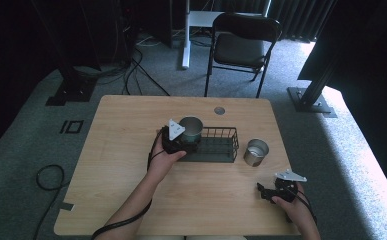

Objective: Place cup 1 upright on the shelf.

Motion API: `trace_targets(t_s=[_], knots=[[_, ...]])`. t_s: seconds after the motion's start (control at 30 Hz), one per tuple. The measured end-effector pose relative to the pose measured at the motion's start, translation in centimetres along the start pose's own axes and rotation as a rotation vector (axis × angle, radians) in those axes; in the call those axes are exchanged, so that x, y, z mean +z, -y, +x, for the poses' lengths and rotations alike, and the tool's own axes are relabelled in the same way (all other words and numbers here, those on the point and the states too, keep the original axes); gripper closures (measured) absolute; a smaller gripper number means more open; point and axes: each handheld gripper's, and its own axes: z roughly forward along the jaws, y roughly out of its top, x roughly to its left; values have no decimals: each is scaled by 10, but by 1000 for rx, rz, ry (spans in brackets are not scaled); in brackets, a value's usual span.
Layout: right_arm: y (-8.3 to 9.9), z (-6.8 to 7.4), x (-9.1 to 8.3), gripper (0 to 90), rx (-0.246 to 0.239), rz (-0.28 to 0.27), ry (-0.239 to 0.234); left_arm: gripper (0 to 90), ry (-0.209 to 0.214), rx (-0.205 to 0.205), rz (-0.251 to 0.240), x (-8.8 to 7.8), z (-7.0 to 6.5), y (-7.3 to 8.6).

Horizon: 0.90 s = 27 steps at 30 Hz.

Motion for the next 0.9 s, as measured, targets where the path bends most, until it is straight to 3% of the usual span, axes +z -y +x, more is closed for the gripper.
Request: trace_targets(t_s=[0.5, 0.77, 0.9], knots=[[0, 0, 0, 118, -1, -1, 0, 82, 19, 9, 24, -25, 7, 3], [0, 0, 0, 118, 1, 0, 0, 82, 19, 1, 35, -37, 18, 9], [0, 0, 0, 118, 1, 0, 0, 82, 6, -3, 44, -50, 30, 13]])
